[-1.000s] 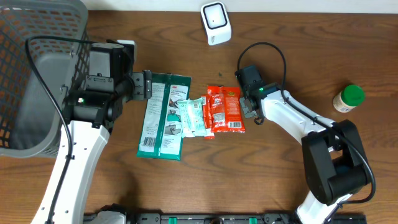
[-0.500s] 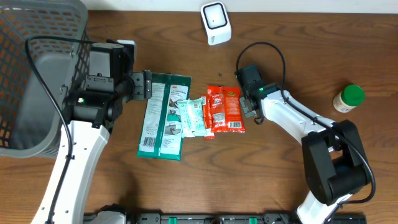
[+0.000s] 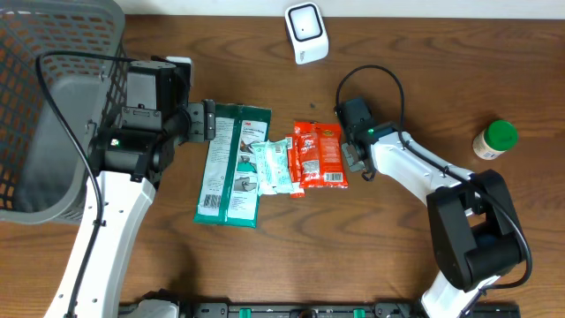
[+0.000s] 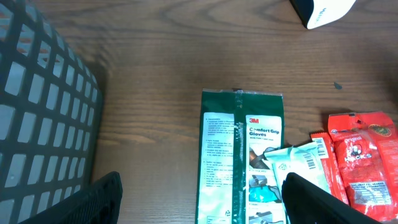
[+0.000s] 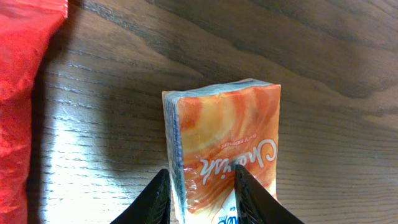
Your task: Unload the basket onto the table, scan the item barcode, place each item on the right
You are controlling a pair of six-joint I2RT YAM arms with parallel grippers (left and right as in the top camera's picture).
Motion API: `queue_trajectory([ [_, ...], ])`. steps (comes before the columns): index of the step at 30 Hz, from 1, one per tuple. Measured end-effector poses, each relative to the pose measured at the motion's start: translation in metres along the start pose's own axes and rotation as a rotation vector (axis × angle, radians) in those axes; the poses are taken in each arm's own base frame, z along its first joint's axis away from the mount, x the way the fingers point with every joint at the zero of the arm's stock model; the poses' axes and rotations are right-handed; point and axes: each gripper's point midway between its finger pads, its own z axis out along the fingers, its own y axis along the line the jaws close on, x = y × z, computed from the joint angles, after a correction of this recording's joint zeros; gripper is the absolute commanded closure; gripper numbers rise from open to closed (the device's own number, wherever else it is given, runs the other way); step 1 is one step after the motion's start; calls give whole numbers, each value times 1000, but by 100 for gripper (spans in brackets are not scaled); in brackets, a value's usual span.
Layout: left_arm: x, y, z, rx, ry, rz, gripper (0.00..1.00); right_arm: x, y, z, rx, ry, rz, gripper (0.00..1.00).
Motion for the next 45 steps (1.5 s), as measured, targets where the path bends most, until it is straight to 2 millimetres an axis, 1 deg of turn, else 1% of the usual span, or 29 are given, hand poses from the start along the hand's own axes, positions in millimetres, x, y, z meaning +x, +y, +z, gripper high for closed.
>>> queue_trajectory([
  [10, 0, 0, 0, 0, 0, 0, 18, 2, -1, 1, 6, 2, -1, 71],
  [20, 0, 0, 0, 0, 0, 0, 18, -2, 0, 4, 8, -28, 9, 69],
  [23, 0, 0, 0, 0, 0, 0, 18, -2, 0, 4, 8, -27, 8, 74],
  [28, 0, 0, 0, 0, 0, 0, 18, -1, -1, 5, 16, -33, 10, 75],
  [31, 0, 0, 0, 0, 0, 0, 18, -1, -1, 6, 16, -48, 16, 73],
  [32, 0, 0, 0, 0, 0, 0, 18, 0, -1, 6, 15, -52, 17, 74],
  [33, 0, 0, 0, 0, 0, 0, 17, 0, -1, 6, 16, -54, 18, 78],
  [34, 0, 0, 0, 0, 0, 0, 18, 0, -1, 6, 17, -55, 19, 85],
  [36, 0, 0, 0, 0, 0, 0, 18, -1, -1, 6, 18, -60, 19, 96],
  [37, 0, 0, 0, 0, 0, 0, 18, -2, -1, 5, 18, -66, 22, 99],
  [41, 0, 0, 0, 0, 0, 0, 18, -4, -1, 3, 17, -72, 18, 99],
  [45, 0, 0, 0, 0, 0, 0, 17, -2, -1, -6, -11, -47, 8, 99],
])
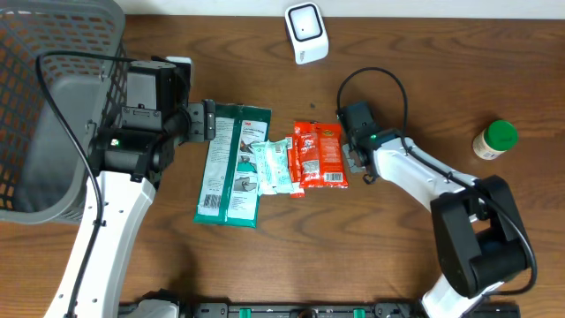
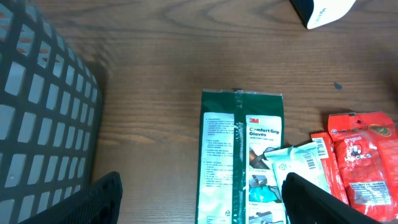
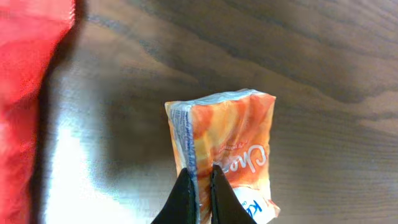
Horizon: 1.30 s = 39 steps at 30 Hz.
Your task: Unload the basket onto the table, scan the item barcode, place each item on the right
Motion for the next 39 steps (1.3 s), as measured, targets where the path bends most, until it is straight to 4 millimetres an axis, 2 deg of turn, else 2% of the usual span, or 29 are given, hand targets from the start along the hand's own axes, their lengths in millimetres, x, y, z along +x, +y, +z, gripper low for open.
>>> queue_trajectory([
  [3, 0, 0, 0, 0, 0, 0, 18, -8, 2, -17, -56, -17, 12, 99],
  [6, 0, 0, 0, 0, 0, 0, 18, -26, -1, -49, -138, -89, 81, 99],
  [9, 0, 0, 0, 0, 0, 0, 18, -36, -10, -76, -234, -139, 179, 99],
  [12, 0, 0, 0, 0, 0, 0, 18, -41, -18, -88, -361, -154, 274, 99],
  [18, 0, 0, 0, 0, 0, 0, 18, -35, -24, -79, -640, -84, 430, 99],
  [26, 0, 0, 0, 0, 0, 0, 17, -28, -32, -53, -964, -18, 581, 99],
  [33, 0, 0, 0, 0, 0, 0, 17, -33, -3, -31, -1287, -37, 568, 94],
  [39, 0, 0, 0, 0, 0, 0, 17, -26, 7, -19, -1347, -9, 578, 92],
])
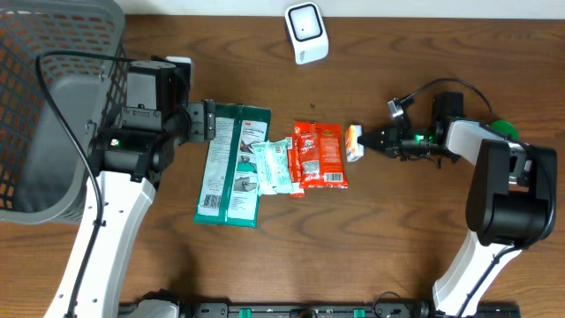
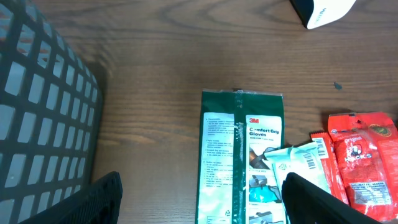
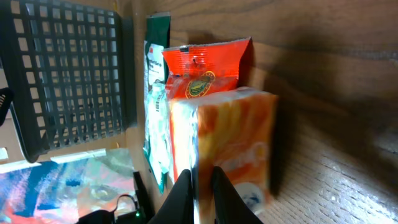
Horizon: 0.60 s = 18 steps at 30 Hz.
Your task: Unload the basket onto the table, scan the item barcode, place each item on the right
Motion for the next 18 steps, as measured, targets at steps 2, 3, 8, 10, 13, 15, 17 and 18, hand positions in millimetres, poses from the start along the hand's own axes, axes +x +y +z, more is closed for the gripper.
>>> queue_trajectory([
  [2, 0, 0, 0, 0, 0, 0, 18, -1, -1, 0, 4, -2, -7, 91],
  [3, 0, 0, 0, 0, 0, 0, 18, -1, -2, 0, 12, -2, -7, 91],
  [8, 0, 0, 0, 0, 0, 0, 18, 0, -11, 0, 67, -1, 0, 90],
  [10, 0, 0, 0, 0, 0, 0, 17, 0, -14, -1, 81, -2, 0, 87],
  [13, 0, 0, 0, 0, 0, 0, 18, 0, -16, -1, 93, -4, 2, 73],
  [15, 0, 0, 0, 0, 0, 0, 17, -1, -17, -1, 100, -5, 5, 65],
  [17, 0, 0, 0, 0, 0, 0, 18, -2, -18, -3, 120, -12, 15, 57],
  [18, 0, 0, 0, 0, 0, 0, 17, -4, -17, -5, 136, -18, 13, 56],
])
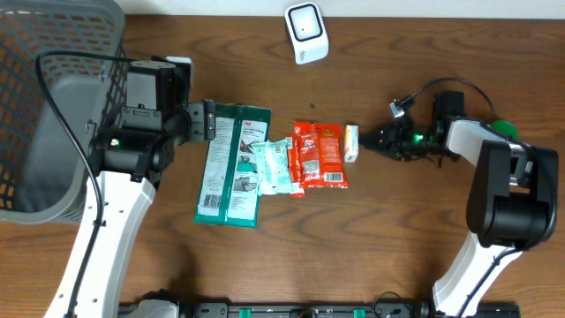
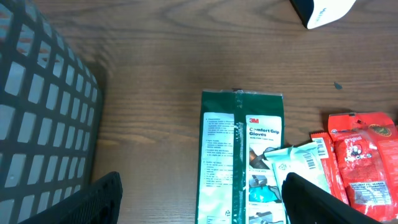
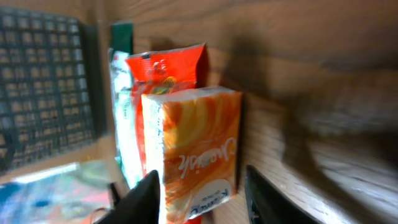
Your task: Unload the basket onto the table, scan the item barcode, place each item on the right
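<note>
An orange tissue pack [image 1: 351, 142] sits on the table against the right edge of the red snack packet [image 1: 320, 155]. In the right wrist view the orange tissue pack [image 3: 199, 149] lies just ahead of my right gripper [image 3: 202, 190], whose jaws stand apart on either side of it. My right gripper [image 1: 378, 140] points left, open. The white scanner [image 1: 305, 33] stands at the table's far edge. My left gripper [image 1: 208, 121] hangs open over the top of a green glove pack [image 2: 239, 155].
A white-and-teal sachet [image 1: 274, 166] lies between the green glove pack [image 1: 231, 163] and the red packet. A grey mesh basket [image 1: 53, 97] fills the left side. A green-capped bottle [image 1: 494, 139] stands at the right, behind my right arm.
My right gripper has opened and let go of the orange tissue pack, which now sits slightly further left against the red packet. The left arm has not moved.
My right gripper was open around the tissue pack from above, next to the red packet. Then it was shut on the pack. Then the arm reached in from the right, holding the pack beside the red packet. Now the jaws stand open.
</note>
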You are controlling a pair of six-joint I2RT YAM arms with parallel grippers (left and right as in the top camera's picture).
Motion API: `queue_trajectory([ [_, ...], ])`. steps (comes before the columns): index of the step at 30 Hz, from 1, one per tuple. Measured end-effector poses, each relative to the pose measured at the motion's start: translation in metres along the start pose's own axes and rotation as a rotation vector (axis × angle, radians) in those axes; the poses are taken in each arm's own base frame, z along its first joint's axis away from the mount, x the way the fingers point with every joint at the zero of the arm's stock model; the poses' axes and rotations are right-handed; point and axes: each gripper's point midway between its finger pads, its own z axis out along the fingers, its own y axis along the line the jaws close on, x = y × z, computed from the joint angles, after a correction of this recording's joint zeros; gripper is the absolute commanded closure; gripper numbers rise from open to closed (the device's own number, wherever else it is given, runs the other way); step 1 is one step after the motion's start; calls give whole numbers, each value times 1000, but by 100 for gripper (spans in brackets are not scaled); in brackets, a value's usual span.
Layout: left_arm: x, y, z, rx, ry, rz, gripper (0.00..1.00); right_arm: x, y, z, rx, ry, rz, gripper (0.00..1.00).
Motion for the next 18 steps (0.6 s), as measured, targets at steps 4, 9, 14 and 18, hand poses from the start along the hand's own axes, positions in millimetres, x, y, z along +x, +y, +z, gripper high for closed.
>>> queue_trajectory([
  [4, 0, 0, 0, 0, 0, 0, 18, -13, 12, -20, 101, -68, -38, 52],
  [9, 0, 0, 0, 0, 0, 0, 17, -31, 46, -59, 246, -198, -109, 49],
  [14, 0, 0, 0, 0, 0, 0, 17, -22, 77, -87, 435, -244, -112, 41],
  [18, 0, 0, 0, 0, 0, 0, 17, -19, 105, -97, 567, -224, -138, 33],
])
